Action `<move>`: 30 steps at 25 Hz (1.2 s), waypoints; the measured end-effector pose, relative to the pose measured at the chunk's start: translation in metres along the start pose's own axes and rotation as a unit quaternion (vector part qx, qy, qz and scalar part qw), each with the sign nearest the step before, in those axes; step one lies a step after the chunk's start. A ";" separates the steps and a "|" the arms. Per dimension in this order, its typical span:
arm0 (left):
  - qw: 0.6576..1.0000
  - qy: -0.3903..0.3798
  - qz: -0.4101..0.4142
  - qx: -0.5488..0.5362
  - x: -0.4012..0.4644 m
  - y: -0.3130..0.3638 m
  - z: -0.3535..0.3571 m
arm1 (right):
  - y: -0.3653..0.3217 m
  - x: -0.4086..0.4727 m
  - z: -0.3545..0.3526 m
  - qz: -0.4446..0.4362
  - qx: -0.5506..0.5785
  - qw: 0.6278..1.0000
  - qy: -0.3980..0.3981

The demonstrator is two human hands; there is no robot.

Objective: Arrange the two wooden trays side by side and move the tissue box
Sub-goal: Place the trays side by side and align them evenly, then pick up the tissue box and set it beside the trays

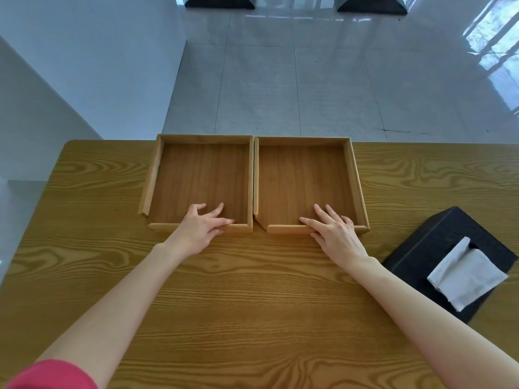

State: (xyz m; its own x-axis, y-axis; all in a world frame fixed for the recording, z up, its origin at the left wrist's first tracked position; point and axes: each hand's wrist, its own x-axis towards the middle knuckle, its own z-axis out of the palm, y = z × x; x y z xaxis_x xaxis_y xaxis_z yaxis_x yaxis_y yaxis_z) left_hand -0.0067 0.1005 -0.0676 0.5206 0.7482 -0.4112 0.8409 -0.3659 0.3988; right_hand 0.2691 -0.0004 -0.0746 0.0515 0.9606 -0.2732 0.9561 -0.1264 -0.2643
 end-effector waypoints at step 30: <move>0.990 0.068 0.056 0.108 -0.051 0.150 0.007 | 0.024 -0.088 -0.055 0.015 -0.024 0.996 0.090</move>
State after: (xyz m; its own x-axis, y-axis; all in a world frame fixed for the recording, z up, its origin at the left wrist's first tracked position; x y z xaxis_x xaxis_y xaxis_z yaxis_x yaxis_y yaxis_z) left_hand 0.0939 0.0036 0.0072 0.6002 0.7581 -0.2550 0.7985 -0.5496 0.2456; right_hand 0.3037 -0.0748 -0.0060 0.1265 0.9860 -0.1085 0.9659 -0.1473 -0.2128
